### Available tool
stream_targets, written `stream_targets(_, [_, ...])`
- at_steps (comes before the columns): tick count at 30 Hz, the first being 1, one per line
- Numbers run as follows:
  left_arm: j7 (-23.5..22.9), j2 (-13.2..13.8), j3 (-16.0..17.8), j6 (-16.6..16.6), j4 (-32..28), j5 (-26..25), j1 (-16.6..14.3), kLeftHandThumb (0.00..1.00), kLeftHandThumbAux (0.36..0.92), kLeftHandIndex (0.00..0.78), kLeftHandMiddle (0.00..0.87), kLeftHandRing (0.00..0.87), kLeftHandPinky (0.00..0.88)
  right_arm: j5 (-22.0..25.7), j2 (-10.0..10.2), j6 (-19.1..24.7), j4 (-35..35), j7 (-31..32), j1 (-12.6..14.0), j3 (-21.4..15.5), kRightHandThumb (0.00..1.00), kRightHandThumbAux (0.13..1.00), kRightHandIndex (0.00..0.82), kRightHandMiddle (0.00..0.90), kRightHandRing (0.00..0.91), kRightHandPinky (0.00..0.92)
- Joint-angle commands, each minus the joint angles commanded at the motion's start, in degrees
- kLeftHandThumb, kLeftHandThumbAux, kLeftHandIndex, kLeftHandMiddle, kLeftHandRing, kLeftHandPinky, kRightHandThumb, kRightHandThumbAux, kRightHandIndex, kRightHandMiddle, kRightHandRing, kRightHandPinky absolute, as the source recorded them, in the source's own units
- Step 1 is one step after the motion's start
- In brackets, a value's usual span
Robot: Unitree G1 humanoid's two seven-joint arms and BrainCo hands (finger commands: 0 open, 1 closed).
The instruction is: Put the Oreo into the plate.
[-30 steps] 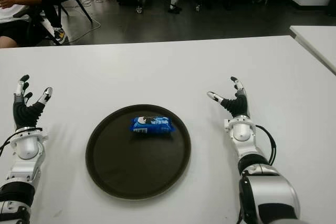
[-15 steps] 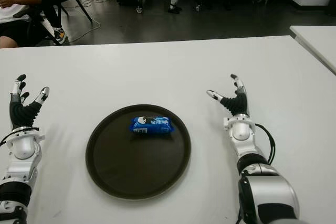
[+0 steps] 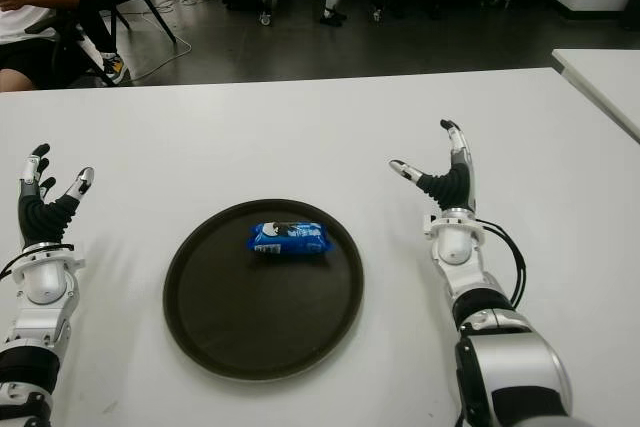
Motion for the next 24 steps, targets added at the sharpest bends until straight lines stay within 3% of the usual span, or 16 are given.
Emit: stream_targets(24, [-0.2, 0.2, 0.1, -0.1, 0.2, -0.1, -0.1, 0.000, 0.595, 0.016, 0.000, 0.000, 0.000, 0.9, -0.1, 0.4, 0.7, 0.9, -0.2, 0.1, 0.000, 0.675, 0.000, 0.000, 0.000, 0.000])
